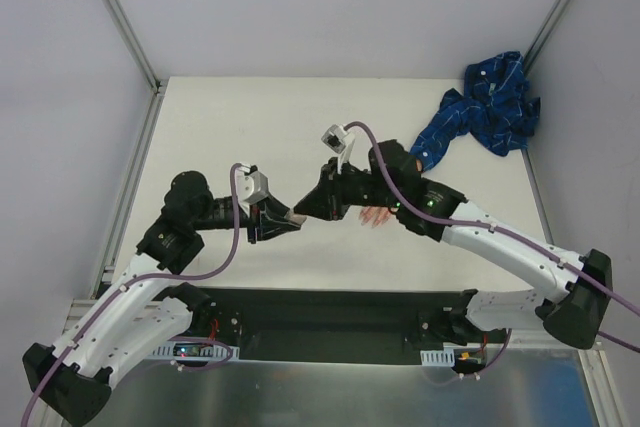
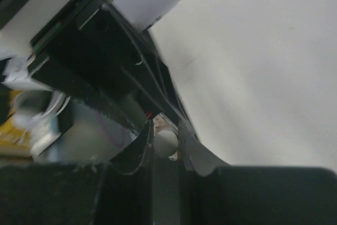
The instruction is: Paint the nails
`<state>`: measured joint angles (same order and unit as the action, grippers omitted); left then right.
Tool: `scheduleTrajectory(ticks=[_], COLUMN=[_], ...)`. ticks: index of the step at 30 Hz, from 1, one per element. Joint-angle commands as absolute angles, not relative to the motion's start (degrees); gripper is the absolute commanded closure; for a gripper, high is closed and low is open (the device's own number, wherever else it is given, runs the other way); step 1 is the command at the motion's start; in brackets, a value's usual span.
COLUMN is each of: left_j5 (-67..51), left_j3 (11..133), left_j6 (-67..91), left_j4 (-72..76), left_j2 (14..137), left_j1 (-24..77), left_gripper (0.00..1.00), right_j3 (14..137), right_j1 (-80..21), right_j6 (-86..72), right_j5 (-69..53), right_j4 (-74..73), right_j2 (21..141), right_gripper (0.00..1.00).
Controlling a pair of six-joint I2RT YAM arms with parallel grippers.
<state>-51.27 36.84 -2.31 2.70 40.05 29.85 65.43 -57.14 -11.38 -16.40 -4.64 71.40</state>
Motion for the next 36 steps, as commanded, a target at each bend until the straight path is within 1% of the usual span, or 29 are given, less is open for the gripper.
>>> scheduleTrajectory(ticks=[1,5,9,11,12,13,15,16,17,18,19,20,21,22,24,25,28,29,32,36], left_j5=[-80.9,-77.2,-73.1,-70.1,-68.8,-67.8,-63.9,-62.2,-60.8,-58.6,-57.8,-56.9,-54.9,-54.1,-52.3,-50.4,-47.4,-46.6,-43.7,-43.2], left_j3=[40.0,40.2,39.7,39.9,40.1,40.0,39.7,39.6,39.6,39.4,39.4,39.4,39.4,39.4,39.5,39.5,39.5,39.3,39.2,38.8], left_j6=[-0.1,-2.5,-4.3,-5.2,-5.5,-6.0,-6.4,-6.7,-6.9,-7.2,-7.2,-7.4,-7.2,-7.3,-7.1,-6.9,-7.0,-7.1,-7.1,-7.0], left_j4=[8.9,6.3,5.0,4.0,3.4,3.2,3.0,3.0,2.8,2.7,2.7,2.7,2.7,2.7,2.7,2.7,2.9,2.9,3.0,3.3], left_j2=[42.3,41.3,39.8,40.1,40.0,39.8,39.0,38.8,38.2,38.1,37.8,37.6,37.5,37.6,37.7,37.7,37.1,36.7,36.1,35.6], left_j1=[30.9,30.3,30.3,30.3,30.3,30.3,30.3,30.3,30.3,30.3,30.3,30.3,30.3,30.3,30.3,30.3,30.3,30.3,30.4,30.4], left_gripper=[1.0,1.0,1.0,1.0,1.0,1.0,1.0,1.0,1.0,1.0,1.0,1.0,1.0,1.0,1.0,1.0,1.0,1.0,1.0,1.0], right_j3=[63.9,63.4,62.7,63.5,63.8,64.1,65.0,65.6,66.6,67.1,67.7,68.6,69.3,70.0,74.1,75.5,81.6,82.7,85.2,86.7], right_j1=[-50.3,-49.3,-48.3,-48.2,-48.3,-48.3,-49.1,-50.3,-51.1,-52.0,-54.1,-55.4,-57.0,-60.2,-63.1,-65.7,-69.2,-70.0,-71.8,-72.4], right_j6=[-12.1,-6.9,-6.2,-6.4,-6.7,-6.9,-7.0,-7.0,-7.1,-7.6,-8.0,-8.3,-9.3,-9.7,-12.3,-13.1,-18.5,-20.1,-22.7,-24.1], right_j5=[-65.6,-61.4,-59.5,-55.7,-53.4,-47.9,-40.7,-32.6,-28.9,-24.8,-17.0,-13.0,-9.5,-2.9,5.4,12.2,22.7,25.1,28.5,27.8], right_j4=[20.4,15.6,15.3,12.9,10.4,8.9,1.8,0.1,-2.8,-6.6,-7.9,-9.2,-11.0,-12.2,-18.0,-19.8,-27.0,-28.5,-30.0,-28.7], right_j2=[76.0,75.2,74.4,73.7,72.3,71.5,68.8,67.8,67.1,65.4,64.6,64.0,63.2,63.2,64.7,65.5,69.6,71.6,75.0,77.7], right_gripper=[1.0,1.0,1.0,0.99,0.94,0.82,0.52,0.43,0.37,0.28,0.24,0.2,0.13,0.11,0.11,0.11,0.15,0.2,0.3,0.34])
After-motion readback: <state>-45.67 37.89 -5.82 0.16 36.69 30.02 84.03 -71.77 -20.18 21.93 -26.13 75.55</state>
